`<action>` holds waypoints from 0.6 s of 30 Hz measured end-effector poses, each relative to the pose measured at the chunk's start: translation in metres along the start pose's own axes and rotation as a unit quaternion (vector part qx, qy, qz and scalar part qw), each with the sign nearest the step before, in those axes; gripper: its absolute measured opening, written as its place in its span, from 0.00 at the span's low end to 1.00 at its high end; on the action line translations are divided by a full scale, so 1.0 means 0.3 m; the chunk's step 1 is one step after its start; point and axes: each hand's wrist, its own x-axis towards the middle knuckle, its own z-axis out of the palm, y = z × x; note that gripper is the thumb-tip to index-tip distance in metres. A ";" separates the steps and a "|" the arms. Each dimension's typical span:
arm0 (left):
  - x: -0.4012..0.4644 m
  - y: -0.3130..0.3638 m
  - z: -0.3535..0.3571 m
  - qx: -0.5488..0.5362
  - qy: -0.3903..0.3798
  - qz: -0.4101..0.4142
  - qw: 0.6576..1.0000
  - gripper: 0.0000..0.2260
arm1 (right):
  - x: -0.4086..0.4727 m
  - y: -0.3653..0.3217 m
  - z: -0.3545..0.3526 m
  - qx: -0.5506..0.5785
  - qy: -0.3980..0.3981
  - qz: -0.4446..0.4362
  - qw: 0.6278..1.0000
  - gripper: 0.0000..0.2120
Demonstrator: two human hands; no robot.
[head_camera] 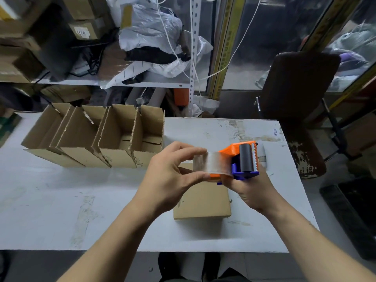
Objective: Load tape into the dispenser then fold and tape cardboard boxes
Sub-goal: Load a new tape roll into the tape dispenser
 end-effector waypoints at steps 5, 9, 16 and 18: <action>-0.007 -0.011 0.018 0.035 0.037 0.032 0.998 0.18 | 0.001 0.000 0.012 -0.014 0.020 -0.007 1.000 0.18; -0.014 -0.022 0.032 0.052 0.053 0.047 0.996 0.17 | -0.002 0.007 0.019 -0.019 0.027 -0.021 0.999 0.17; -0.014 -0.036 0.052 0.111 0.070 0.067 0.989 0.12 | -0.009 -0.006 0.047 0.023 0.040 -0.013 0.999 0.16; -0.014 -0.038 0.056 0.117 0.077 0.063 0.988 0.13 | -0.009 -0.004 0.053 0.043 0.037 -0.016 0.998 0.15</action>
